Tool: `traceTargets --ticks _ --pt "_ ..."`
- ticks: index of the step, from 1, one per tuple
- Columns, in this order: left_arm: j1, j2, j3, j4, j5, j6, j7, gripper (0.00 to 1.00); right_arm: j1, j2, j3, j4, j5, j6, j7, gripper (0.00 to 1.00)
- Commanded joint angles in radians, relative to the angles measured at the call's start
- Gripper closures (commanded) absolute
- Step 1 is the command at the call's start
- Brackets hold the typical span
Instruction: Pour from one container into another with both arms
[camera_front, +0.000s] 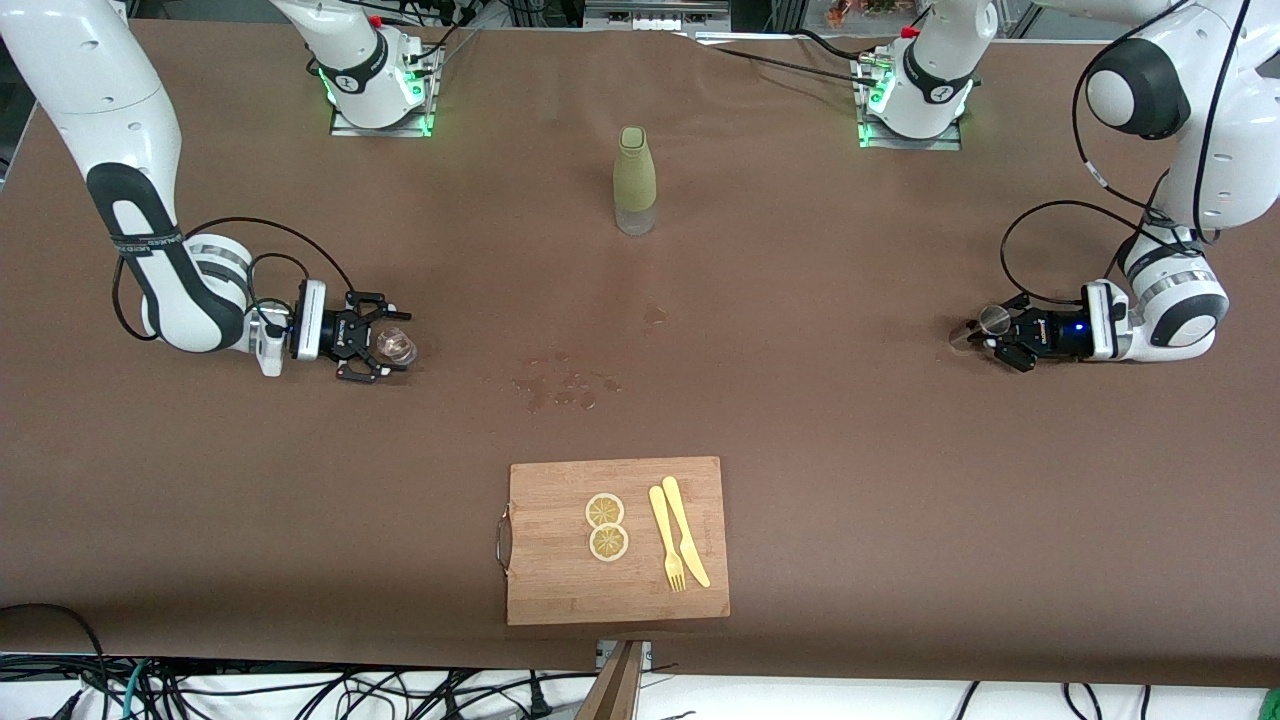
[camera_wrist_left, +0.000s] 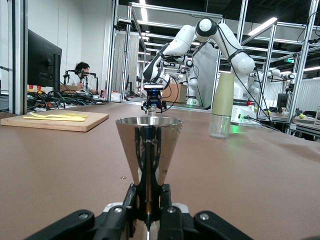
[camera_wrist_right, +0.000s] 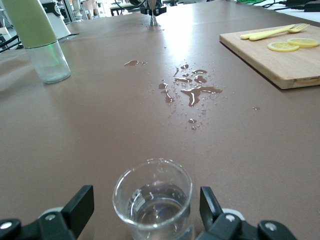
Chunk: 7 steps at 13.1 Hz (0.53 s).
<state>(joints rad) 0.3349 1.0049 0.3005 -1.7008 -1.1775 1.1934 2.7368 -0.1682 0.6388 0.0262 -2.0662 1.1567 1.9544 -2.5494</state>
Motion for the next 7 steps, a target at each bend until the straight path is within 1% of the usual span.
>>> traceTargets --ticks 1,3,5,7 --pt "-0.002 0.012 0.011 -0.011 -0.002 0.003 0.121 1.0 -0.013 0.007 0.014 0.009 0.018 -0.006 -0.051 0.05" --pt "-0.007 0.023 0.011 -0.011 -0.002 0.005 0.141 1.0 -0.014 0.015 0.014 0.014 0.02 -0.026 -0.081 0.05" --pt "-0.011 0.023 0.009 -0.007 -0.002 0.026 0.201 1.0 -0.014 0.033 0.014 0.034 0.02 -0.072 -0.127 0.05" --pt "-0.037 0.018 0.005 -0.005 0.001 0.034 0.186 1.0 -0.027 0.039 0.014 0.035 0.02 -0.103 -0.15 0.05"
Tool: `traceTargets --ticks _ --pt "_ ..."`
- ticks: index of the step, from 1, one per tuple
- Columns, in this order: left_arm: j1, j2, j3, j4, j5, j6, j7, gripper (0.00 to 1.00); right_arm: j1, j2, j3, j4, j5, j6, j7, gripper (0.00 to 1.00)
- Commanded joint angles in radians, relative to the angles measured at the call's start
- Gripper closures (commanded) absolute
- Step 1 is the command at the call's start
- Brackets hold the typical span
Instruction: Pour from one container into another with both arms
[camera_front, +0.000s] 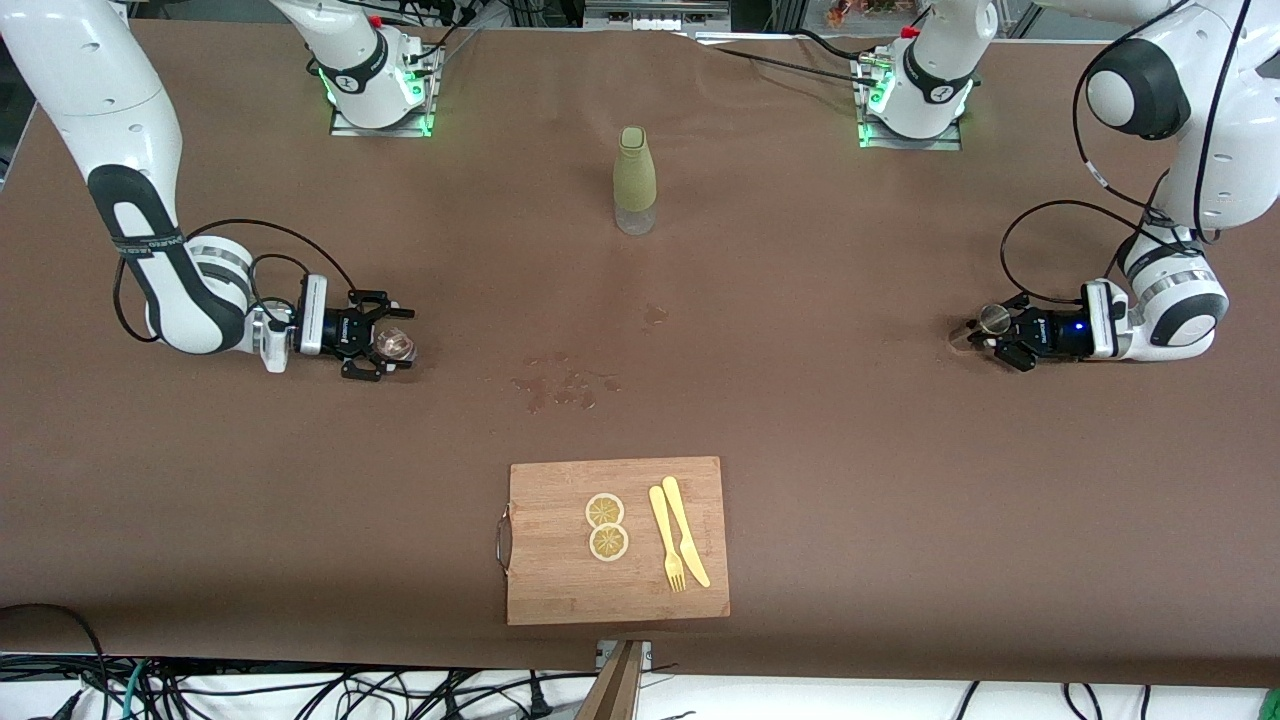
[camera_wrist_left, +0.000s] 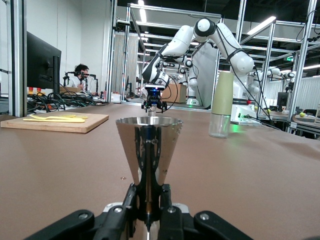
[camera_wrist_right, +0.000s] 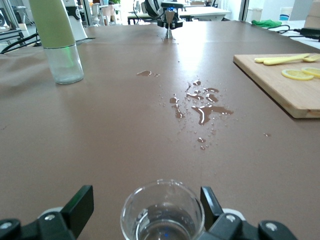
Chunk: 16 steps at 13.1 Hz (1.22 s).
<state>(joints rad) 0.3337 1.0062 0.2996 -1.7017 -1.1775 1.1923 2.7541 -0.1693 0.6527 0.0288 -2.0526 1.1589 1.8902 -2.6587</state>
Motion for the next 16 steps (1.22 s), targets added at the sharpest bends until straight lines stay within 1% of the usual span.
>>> traceTargets --ticks 1,2,5,7,8,9,11,12,13,14,15,16 --pt "-0.056 0.011 0.003 -0.003 0.005 0.052 0.145 1.0 -0.03 0.028 0.011 0.022 0.018 -0.046 -0.056 0.05" --pt "-0.071 0.009 -0.014 0.0 0.009 0.067 0.118 1.0 -0.033 0.037 0.01 0.023 0.018 -0.048 -0.066 0.05" --pt "-0.11 0.006 -0.098 0.028 -0.005 0.119 0.058 1.0 -0.042 0.056 0.01 0.042 0.016 -0.056 -0.101 0.05" --pt "-0.128 -0.015 -0.178 0.046 -0.013 0.176 0.038 1.0 -0.042 0.056 0.01 0.042 0.018 -0.057 -0.104 0.05" --pt "-0.136 -0.021 -0.227 0.05 -0.04 0.206 0.009 1.0 -0.042 0.061 0.01 0.042 0.018 -0.057 -0.113 0.05" --pt "-0.153 -0.023 -0.258 0.05 -0.088 0.228 -0.008 1.0 -0.042 0.067 0.01 0.042 0.018 -0.056 -0.119 0.06" --pt "-0.218 -0.023 -0.287 0.048 -0.177 0.294 -0.016 1.0 -0.042 0.08 0.01 0.043 0.018 -0.057 -0.133 0.11" --pt "-0.241 -0.021 -0.307 0.045 -0.212 0.334 -0.028 1.0 -0.042 0.088 0.01 0.046 0.018 -0.057 -0.136 0.12" --pt "-0.258 -0.021 -0.341 0.045 -0.243 0.378 -0.039 1.0 -0.042 0.096 0.01 0.052 0.018 -0.059 -0.136 0.12" --pt "-0.28 -0.021 -0.377 0.045 -0.27 0.426 -0.059 1.0 -0.042 0.102 0.01 0.057 0.025 -0.065 -0.139 0.14" --pt "-0.306 -0.021 -0.41 0.045 -0.315 0.478 -0.073 1.0 -0.041 0.102 0.01 0.058 0.037 -0.066 -0.141 0.17" --pt "-0.336 -0.021 -0.439 0.042 -0.383 0.525 -0.079 1.0 -0.041 0.104 0.01 0.058 0.039 -0.066 -0.139 0.2"
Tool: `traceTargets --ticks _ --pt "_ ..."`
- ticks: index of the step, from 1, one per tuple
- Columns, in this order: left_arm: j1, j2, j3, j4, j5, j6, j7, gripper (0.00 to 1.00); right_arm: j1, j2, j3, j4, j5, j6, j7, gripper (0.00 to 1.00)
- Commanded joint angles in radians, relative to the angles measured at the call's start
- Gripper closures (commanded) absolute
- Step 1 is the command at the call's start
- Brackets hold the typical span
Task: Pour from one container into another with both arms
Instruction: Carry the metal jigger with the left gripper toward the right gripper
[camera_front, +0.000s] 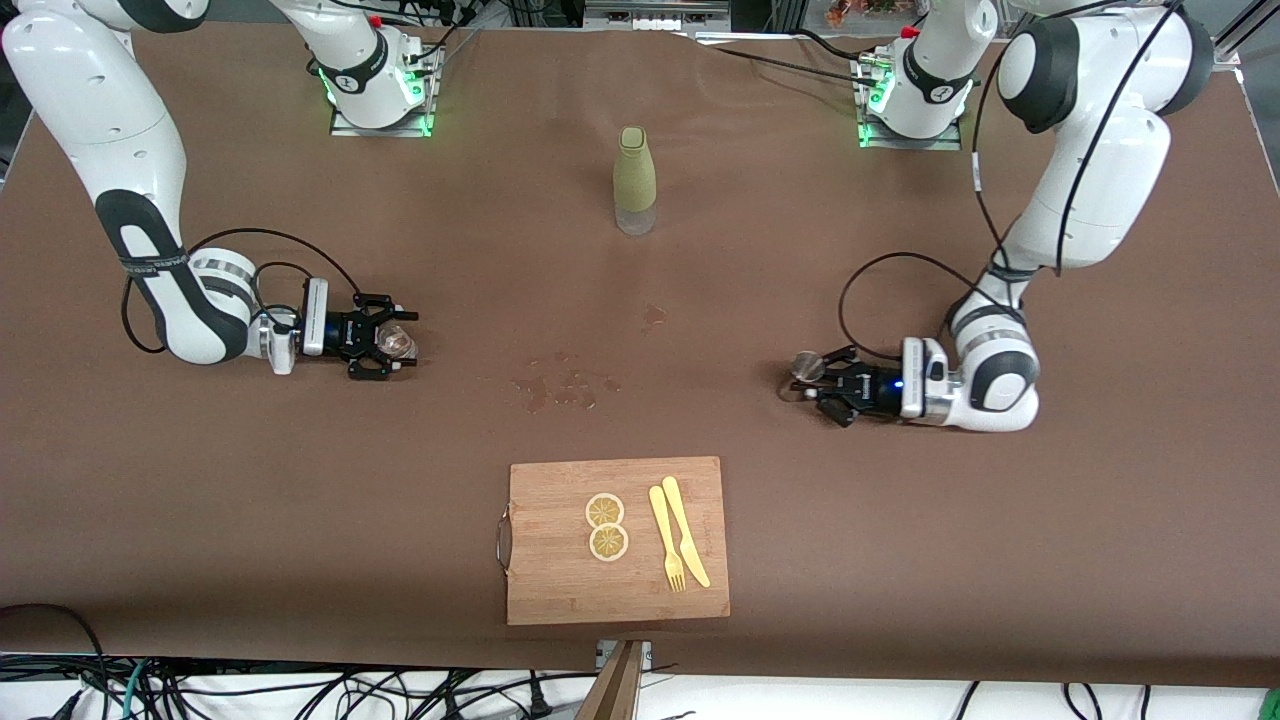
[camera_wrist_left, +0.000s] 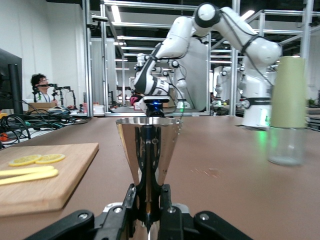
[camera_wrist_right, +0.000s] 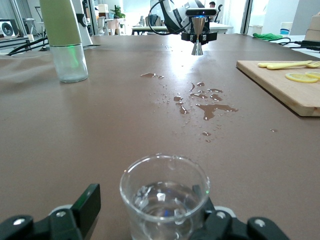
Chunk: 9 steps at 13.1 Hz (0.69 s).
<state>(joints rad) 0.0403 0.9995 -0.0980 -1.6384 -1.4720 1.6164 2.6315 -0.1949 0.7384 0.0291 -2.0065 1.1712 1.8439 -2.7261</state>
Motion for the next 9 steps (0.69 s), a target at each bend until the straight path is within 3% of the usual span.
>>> traceTargets --ticks 1,3,4,9 --pt "-0.066 -0.015 -0.073 -0.021 -0.149 0.149 0.042 1.0 -0.015 0.018 0.011 0.012 0.028 -0.02 -0.072 0.2" --pt "-0.088 -0.015 -0.165 -0.017 -0.198 0.274 0.009 1.0 -0.015 0.018 0.011 0.012 0.028 -0.031 -0.072 0.25" --pt "-0.097 -0.015 -0.207 -0.014 -0.214 0.331 -0.017 1.0 -0.017 0.018 0.011 0.014 0.028 -0.038 -0.072 0.32" --pt "-0.187 -0.01 -0.253 0.012 -0.307 0.459 -0.022 1.0 -0.017 0.021 0.011 0.02 0.028 -0.051 -0.07 0.52"
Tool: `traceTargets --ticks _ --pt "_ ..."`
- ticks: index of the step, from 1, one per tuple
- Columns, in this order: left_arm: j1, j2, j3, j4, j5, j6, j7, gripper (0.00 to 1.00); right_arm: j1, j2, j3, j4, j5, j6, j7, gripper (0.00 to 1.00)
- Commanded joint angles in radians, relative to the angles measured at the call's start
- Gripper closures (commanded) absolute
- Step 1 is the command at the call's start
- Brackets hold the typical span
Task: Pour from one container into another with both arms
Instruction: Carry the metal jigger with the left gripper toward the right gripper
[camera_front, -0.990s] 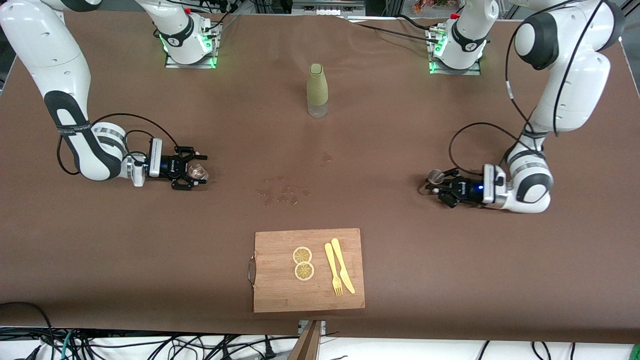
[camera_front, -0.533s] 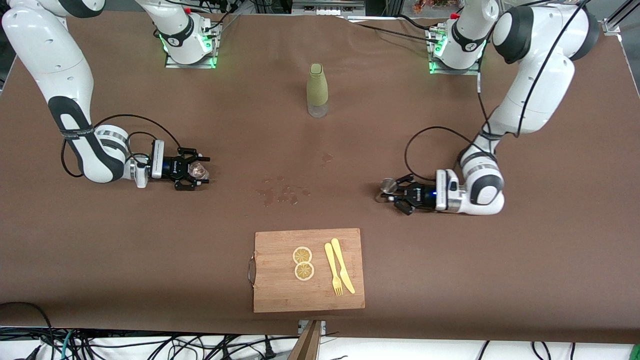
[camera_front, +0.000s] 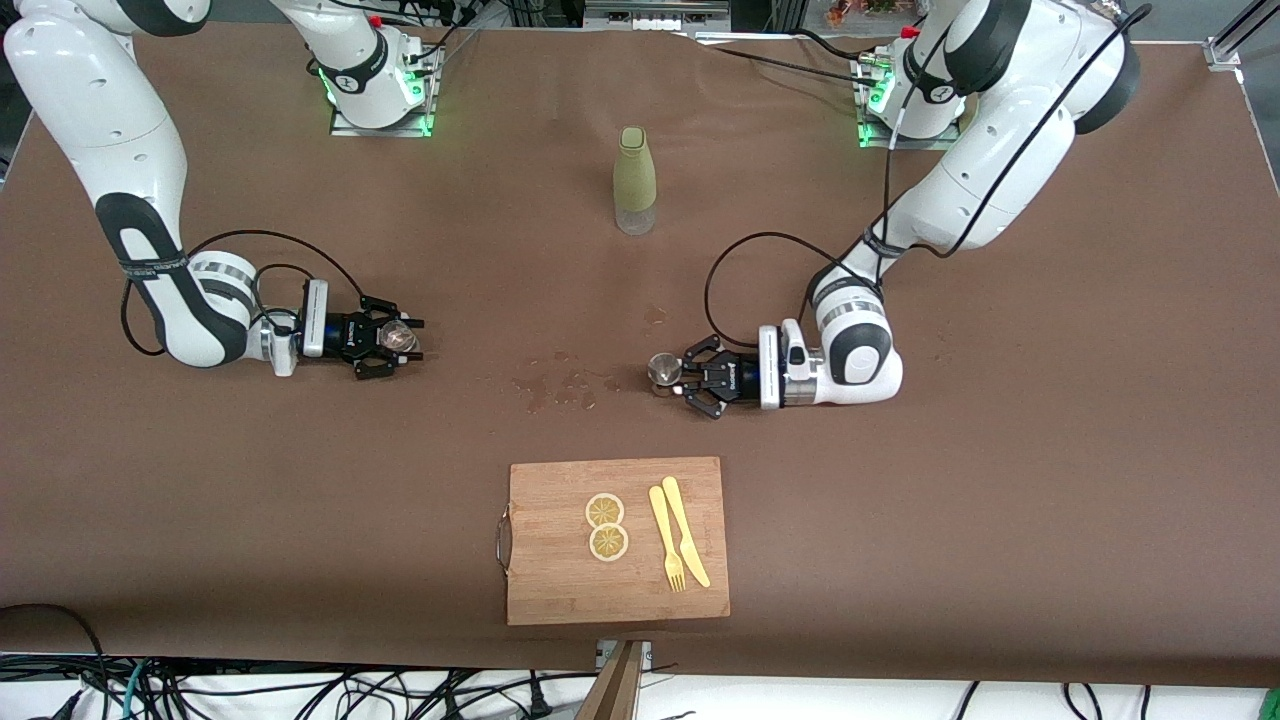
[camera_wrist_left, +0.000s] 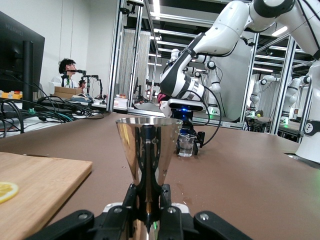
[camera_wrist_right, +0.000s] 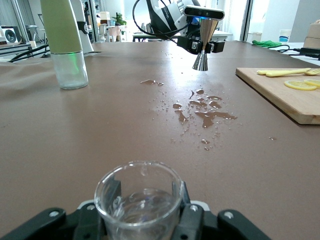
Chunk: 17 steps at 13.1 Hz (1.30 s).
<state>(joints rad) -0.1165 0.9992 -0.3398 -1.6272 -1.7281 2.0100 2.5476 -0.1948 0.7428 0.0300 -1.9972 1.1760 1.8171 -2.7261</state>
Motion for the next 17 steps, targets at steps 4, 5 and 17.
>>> traceTargets --ticks 4,5,17 --pt "-0.124 -0.001 -0.012 0.032 -0.135 0.076 0.063 1.0 -0.017 0.016 0.01 0.011 0.024 -0.028 -0.063 0.67" --pt "-0.144 0.004 -0.01 0.047 -0.146 0.076 0.063 1.0 -0.017 0.016 0.01 0.011 0.024 -0.028 -0.061 0.69" --pt "-0.252 0.096 0.007 0.199 -0.202 0.156 0.068 1.0 0.017 -0.106 0.036 0.038 0.024 -0.053 0.175 0.74"
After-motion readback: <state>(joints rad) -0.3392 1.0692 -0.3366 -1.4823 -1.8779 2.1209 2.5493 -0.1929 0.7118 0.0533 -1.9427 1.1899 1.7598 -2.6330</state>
